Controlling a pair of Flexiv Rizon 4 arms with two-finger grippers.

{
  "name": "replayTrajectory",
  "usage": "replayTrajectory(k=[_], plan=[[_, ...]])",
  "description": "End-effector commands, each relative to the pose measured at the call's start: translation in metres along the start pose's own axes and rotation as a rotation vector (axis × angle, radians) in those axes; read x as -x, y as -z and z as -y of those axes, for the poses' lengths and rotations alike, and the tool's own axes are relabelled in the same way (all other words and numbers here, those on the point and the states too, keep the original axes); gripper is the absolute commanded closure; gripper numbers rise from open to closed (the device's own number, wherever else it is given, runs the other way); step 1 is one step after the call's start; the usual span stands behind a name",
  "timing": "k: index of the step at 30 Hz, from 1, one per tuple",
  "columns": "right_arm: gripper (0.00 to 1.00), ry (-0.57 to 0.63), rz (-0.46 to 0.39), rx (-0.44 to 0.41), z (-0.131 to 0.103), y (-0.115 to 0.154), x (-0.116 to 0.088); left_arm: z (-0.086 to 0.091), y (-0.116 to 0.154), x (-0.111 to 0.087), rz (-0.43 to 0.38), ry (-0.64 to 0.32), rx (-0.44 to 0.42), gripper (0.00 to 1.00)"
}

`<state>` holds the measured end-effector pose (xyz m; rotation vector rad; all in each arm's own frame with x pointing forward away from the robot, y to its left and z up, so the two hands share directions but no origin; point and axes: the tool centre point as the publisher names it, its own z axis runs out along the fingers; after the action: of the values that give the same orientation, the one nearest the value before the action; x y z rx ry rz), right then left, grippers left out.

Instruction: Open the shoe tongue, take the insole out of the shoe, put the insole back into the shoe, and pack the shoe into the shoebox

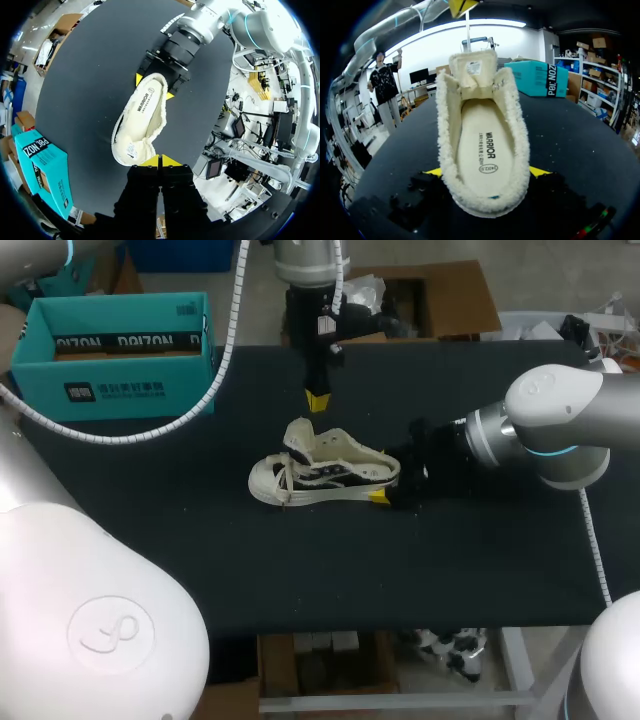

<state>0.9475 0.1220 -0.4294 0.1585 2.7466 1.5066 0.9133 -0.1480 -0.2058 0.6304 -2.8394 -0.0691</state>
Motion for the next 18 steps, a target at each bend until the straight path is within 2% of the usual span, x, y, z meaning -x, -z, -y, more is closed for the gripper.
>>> replayTrajectory(k=[1,7,14,16,18], plan=[[1.0,0.001,-0.001,0.005,0.006,-0.002,0.002,0.02,-0.013,0.014,0.021,-0.487,0.306,1.0],[1.0,0.001,-0.001,0.005,0.006,-0.002,0.002,0.025,-0.054,0.024,0.013,-0.517,0.182,1.0],[1.0,0.001,-0.001,0.005,0.006,-0.002,0.002,0.028,-0.098,0.035,-0.036,-0.587,0.044,1.0],[1.0,0.001,-0.001,0.005,0.006,-0.002,0.002,0.03,-0.105,0.038,-0.071,-0.571,0.029,1.0],[1.0,0.001,-0.001,0.005,0.006,-0.002,0.002,0.03,-0.105,0.038,-0.071,-0.571,0.029,1.0]])
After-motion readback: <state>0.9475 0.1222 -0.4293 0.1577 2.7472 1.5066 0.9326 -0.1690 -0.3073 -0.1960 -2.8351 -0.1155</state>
